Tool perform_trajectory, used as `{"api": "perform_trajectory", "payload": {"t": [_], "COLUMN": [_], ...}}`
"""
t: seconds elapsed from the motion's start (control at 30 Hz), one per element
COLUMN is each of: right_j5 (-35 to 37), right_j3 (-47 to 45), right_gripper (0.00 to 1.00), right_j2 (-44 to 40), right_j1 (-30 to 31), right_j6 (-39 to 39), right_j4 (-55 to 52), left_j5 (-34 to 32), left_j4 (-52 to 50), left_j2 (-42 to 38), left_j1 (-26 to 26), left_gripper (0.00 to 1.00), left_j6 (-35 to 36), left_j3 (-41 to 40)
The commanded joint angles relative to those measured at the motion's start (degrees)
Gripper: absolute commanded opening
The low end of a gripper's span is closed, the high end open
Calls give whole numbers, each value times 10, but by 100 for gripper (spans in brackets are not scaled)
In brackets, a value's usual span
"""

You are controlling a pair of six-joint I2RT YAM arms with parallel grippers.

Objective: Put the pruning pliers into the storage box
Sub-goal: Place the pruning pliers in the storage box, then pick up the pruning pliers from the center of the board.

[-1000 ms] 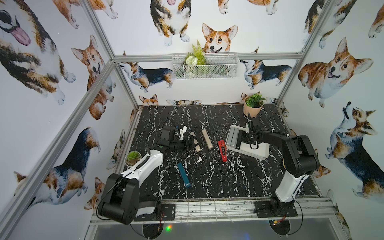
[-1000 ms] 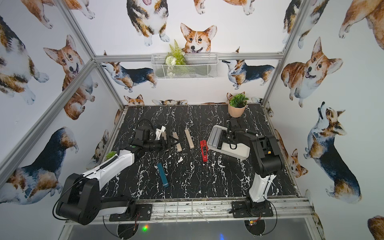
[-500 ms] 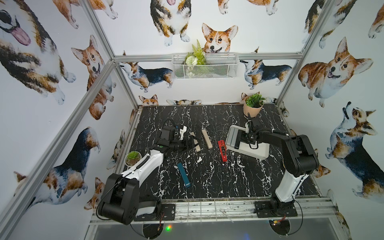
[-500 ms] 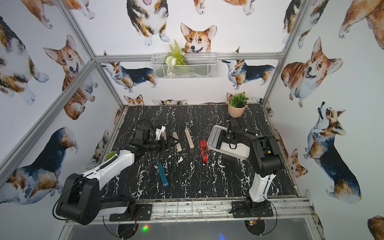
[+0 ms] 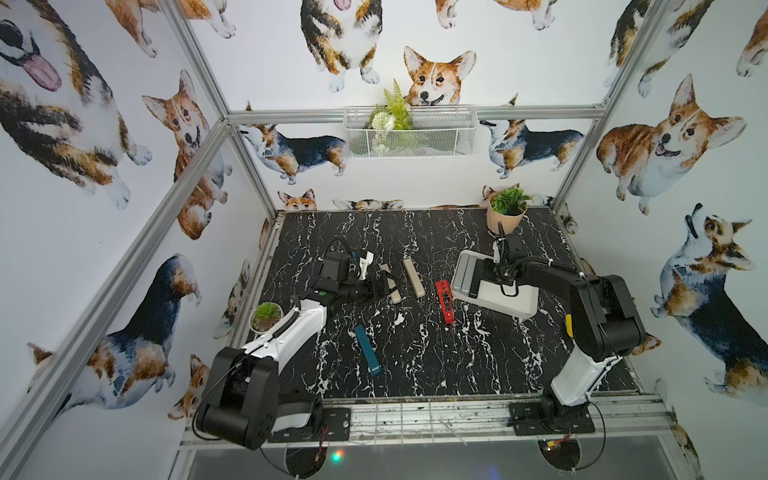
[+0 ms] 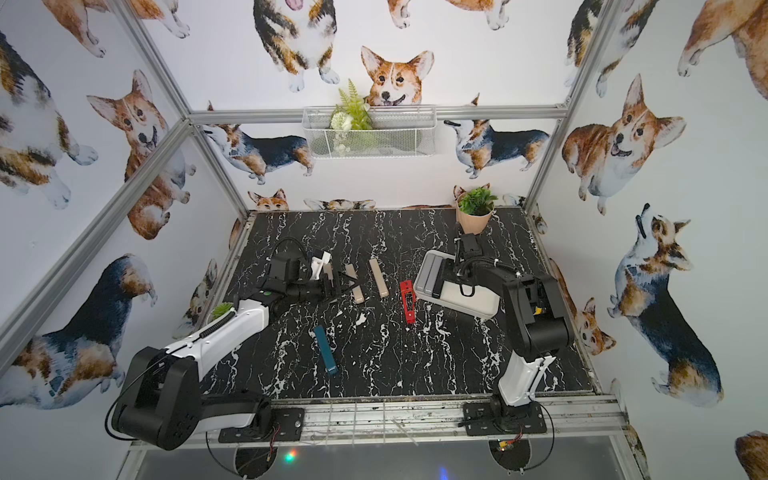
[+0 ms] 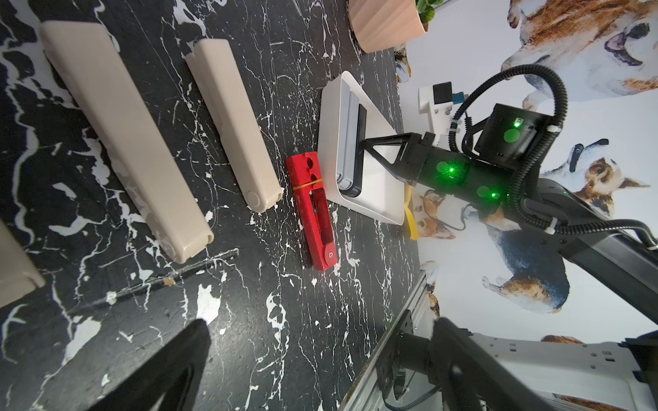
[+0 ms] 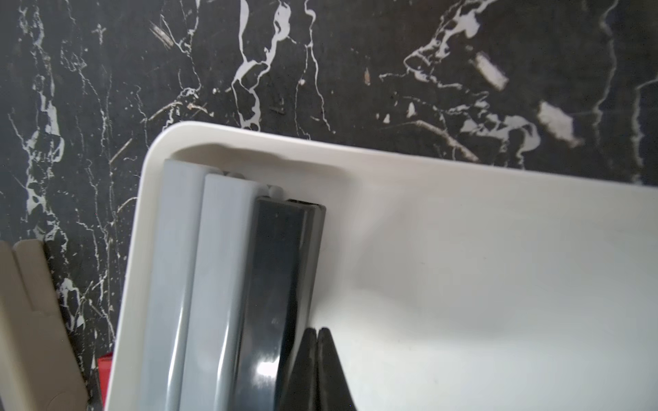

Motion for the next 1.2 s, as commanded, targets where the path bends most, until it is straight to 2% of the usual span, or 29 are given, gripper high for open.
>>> {"api": "perform_trajectory", "payload": {"t": [0.0, 0.1, 0.2, 0.27, 0.43, 0.6, 0.77, 0.93, 1.17], "right_j5": [21, 24, 27, 27, 17, -5, -7, -4, -8], "right_j3": [-2, -3, -12, -17, -38, -59, -82, -97, -112], "right_gripper": [0, 0, 9, 16, 42, 57, 68, 73, 74], "right_j2": [-18, -35, -55, -66, -94, -125, -166, -199, -221], "right_j1": [1, 1, 1, 1, 1, 5, 23, 52, 99], "right_j6": [-16, -19, -19, -19, -16, -14, -10, 1, 29], "right_j4": [-24, -37, -38, -41, -36, -34, -34, -37, -35], "left_j5": [3, 5, 4, 2, 1, -5, -12, -24, -38], "left_j4": [16, 14, 5, -2, -21, -31, -54, -92, -119], "left_j2": [-2, -7, -16, -21, -38, -63, -85, -103, -131], "left_j1": [0, 0, 0, 0, 0, 0, 0, 1, 0], "left_gripper": [100, 100, 100, 100, 100, 100, 100, 100, 100], "left_j6": [1, 1, 5, 8, 16, 13, 13, 20, 16], "left_j3": [5, 5, 4, 6, 4, -3, -11, -19, -43]}}
